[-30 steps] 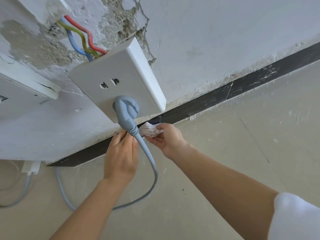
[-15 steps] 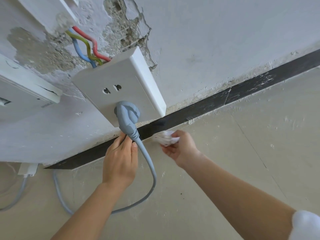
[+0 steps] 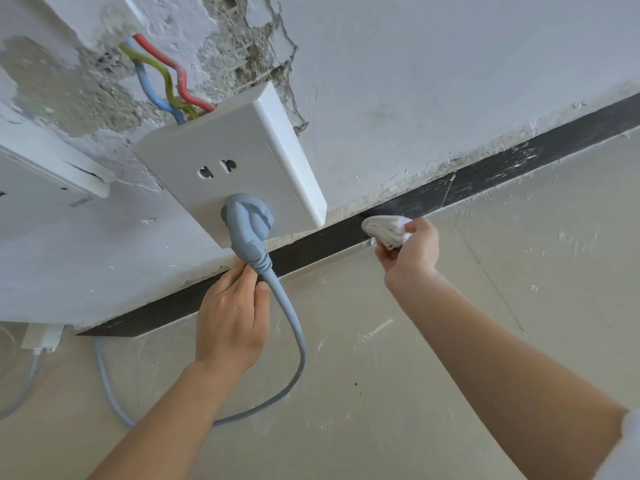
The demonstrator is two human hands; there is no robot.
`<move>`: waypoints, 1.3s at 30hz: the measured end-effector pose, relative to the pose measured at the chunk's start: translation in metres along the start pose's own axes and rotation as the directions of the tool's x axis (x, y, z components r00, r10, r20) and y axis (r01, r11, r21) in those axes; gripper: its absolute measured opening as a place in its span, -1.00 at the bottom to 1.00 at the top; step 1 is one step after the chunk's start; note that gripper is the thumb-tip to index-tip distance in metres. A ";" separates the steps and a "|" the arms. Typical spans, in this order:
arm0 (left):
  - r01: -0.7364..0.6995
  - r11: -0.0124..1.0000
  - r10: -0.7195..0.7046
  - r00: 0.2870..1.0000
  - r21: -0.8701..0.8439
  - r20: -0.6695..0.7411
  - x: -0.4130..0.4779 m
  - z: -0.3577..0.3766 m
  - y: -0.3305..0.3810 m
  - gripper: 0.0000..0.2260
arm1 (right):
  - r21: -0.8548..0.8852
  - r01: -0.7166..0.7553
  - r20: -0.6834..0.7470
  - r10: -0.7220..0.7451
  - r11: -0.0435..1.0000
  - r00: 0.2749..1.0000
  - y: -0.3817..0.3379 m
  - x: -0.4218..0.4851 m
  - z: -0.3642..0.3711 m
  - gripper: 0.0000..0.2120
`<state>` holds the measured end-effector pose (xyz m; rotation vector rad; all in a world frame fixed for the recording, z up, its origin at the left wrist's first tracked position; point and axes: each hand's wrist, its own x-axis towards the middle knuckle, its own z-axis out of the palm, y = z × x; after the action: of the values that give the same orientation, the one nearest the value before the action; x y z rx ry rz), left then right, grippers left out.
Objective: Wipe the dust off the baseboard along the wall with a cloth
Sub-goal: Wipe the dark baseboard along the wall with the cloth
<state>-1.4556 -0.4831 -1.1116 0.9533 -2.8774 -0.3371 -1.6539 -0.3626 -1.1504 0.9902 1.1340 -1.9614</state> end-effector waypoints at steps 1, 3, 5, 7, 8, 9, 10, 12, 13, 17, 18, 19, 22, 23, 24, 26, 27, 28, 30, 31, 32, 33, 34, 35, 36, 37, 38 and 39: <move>-0.002 1.000 0.002 1.000 0.006 0.002 -0.001 0.000 0.000 -0.58 | -0.086 0.003 0.011 -0.002 0.996 1.000 0.009 -0.001 -0.001 -0.73; 0.005 1.000 -0.006 1.000 0.022 0.013 -0.002 0.001 0.000 -0.57 | -0.271 -0.028 0.059 0.046 0.962 0.997 0.038 -0.009 0.000 -0.84; 0.028 1.000 -0.028 0.999 0.006 0.021 -0.001 0.002 -0.001 -0.56 | -0.414 -0.111 0.152 0.189 0.904 0.970 0.074 -0.017 0.005 -0.91; 0.056 0.996 -0.053 0.998 -0.075 0.037 -0.002 0.001 0.001 -0.54 | -0.505 -0.202 0.259 0.370 0.839 0.892 0.104 -0.019 0.011 -0.91; 0.053 0.990 -0.047 0.998 -0.134 0.044 -0.002 0.000 0.003 -0.54 | -0.525 -0.229 0.305 0.433 0.819 0.848 0.116 -0.018 0.016 -0.88; 0.041 0.980 -0.032 0.998 -0.195 0.048 -0.003 -0.001 0.005 -0.56 | -0.518 -0.256 0.340 0.471 0.816 0.814 0.123 -0.018 0.021 -0.88; 0.035 0.969 -0.023 0.999 -0.246 0.048 -0.004 -0.001 0.006 -0.58 | -0.498 -0.280 0.361 0.490 0.821 0.794 0.128 -0.019 0.025 -0.87; 0.071 0.952 -0.054 0.996 -0.298 0.064 -0.004 0.000 0.003 -0.58 | -0.444 -0.311 0.356 0.484 0.841 0.799 0.132 -0.018 0.032 -0.81; 0.092 0.952 -0.072 0.994 -0.292 0.078 -0.004 0.001 0.001 -0.55 | -0.406 -0.317 0.347 0.466 0.857 0.814 0.130 -0.018 0.034 -0.81; 0.112 0.967 -0.091 0.991 -0.227 0.098 -0.004 0.004 -0.001 -0.49 | -0.255 -0.265 0.283 0.334 0.930 0.899 0.103 0.000 0.027 -0.84; 0.116 0.969 -0.095 0.990 -0.218 0.101 -0.004 0.004 -0.001 -0.48 | -0.210 -0.244 0.258 0.294 0.947 0.920 0.090 0.007 0.022 -0.81; 0.117 0.971 -0.097 0.990 -0.206 0.105 -0.005 0.004 -0.001 -0.48 | -0.162 -0.221 0.235 0.255 0.962 0.938 0.076 0.012 0.017 -0.78; 0.098 0.982 -0.081 0.991 -0.161 0.110 -0.006 0.003 0.000 -0.50 | -0.072 -0.139 0.187 0.150 0.988 0.971 0.039 0.019 0.001 -0.79; 0.092 0.984 -0.075 0.991 -0.151 0.112 -0.006 0.002 0.001 -0.52 | -0.053 -0.116 0.185 0.124 0.992 0.975 0.029 0.017 -0.004 -0.83; 0.092 0.985 -0.075 0.990 -0.144 0.115 -0.006 0.001 0.001 -0.52 | -0.021 -0.097 0.178 0.099 0.995 0.979 0.022 0.016 -0.009 -0.85; 0.103 0.986 -0.087 0.989 -0.135 0.120 -0.006 -0.002 0.003 -0.49 | 0.096 -0.055 0.142 0.041 0.994 0.989 0.008 0.013 -0.017 -0.82; 0.111 0.985 -0.094 0.988 -0.135 0.125 -0.005 -0.003 0.004 -0.47 | 0.151 -0.031 0.112 0.014 0.988 0.994 0.003 0.013 -0.020 -0.78; 0.117 0.984 -0.099 0.986 -0.137 0.132 -0.005 -0.004 0.005 -0.47 | 0.181 -0.013 0.086 -0.003 0.983 0.996 0.000 0.013 -0.023 -0.75; 0.127 0.981 -0.104 0.982 -0.144 0.157 -0.005 -0.007 0.007 -0.52 | 0.138 -0.025 0.093 0.012 0.990 0.996 0.003 0.009 -0.024 -0.73; 0.145 0.978 -0.116 0.976 -0.151 0.184 -0.004 -0.010 0.006 -0.53 | 0.064 -0.065 0.127 0.056 0.996 0.990 0.011 0.006 -0.023 -0.73; 0.162 0.974 -0.126 0.968 -0.156 0.219 -0.004 -0.013 0.005 -0.52 | -0.035 -0.115 0.177 0.119 0.993 0.977 0.022 0.001 -0.021 -0.72; 0.167 0.974 -0.124 0.959 -0.156 0.256 -0.002 -0.017 0.003 -0.49 | -0.137 -0.162 0.229 0.190 0.977 0.955 0.035 -0.004 -0.018 -0.72; 0.159 0.976 -0.111 0.951 -0.147 0.290 -0.001 -0.021 0.000 -0.47 | -0.223 -0.194 0.268 0.252 0.955 0.930 0.048 -0.009 -0.015 -0.72; 0.146 0.979 -0.094 0.941 -0.140 0.324 0.000 -0.025 -0.001 -0.44 | -0.286 -0.210 0.296 0.295 0.935 0.908 0.060 -0.013 -0.010 -0.73; 0.140 0.981 -0.083 0.930 -0.137 0.358 0.002 -0.028 -0.003 -0.42 | -0.327 -0.211 0.317 0.317 0.921 0.894 0.069 -0.015 -0.005 -0.74; 0.139 0.981 -0.077 0.917 -0.133 0.392 0.004 -0.031 -0.003 -0.39 | -0.345 -0.200 0.338 0.320 0.917 0.885 0.073 -0.015 0.001 -0.75; 0.136 0.983 -0.072 0.904 -0.124 0.421 0.005 -0.034 -0.003 -0.36 | -0.340 -0.181 0.358 0.305 0.923 0.882 0.072 -0.014 0.007 -0.75; 0.126 0.986 -0.066 0.893 -0.107 0.446 0.006 -0.036 -0.004 -0.33 | -0.317 -0.162 0.370 0.279 0.935 0.886 0.068 -0.012 0.011 -0.75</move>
<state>-1.4526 -0.4960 -1.0773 1.1222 -3.1496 -0.8486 -1.5957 -0.3980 -1.1638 0.4998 0.9704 -1.6626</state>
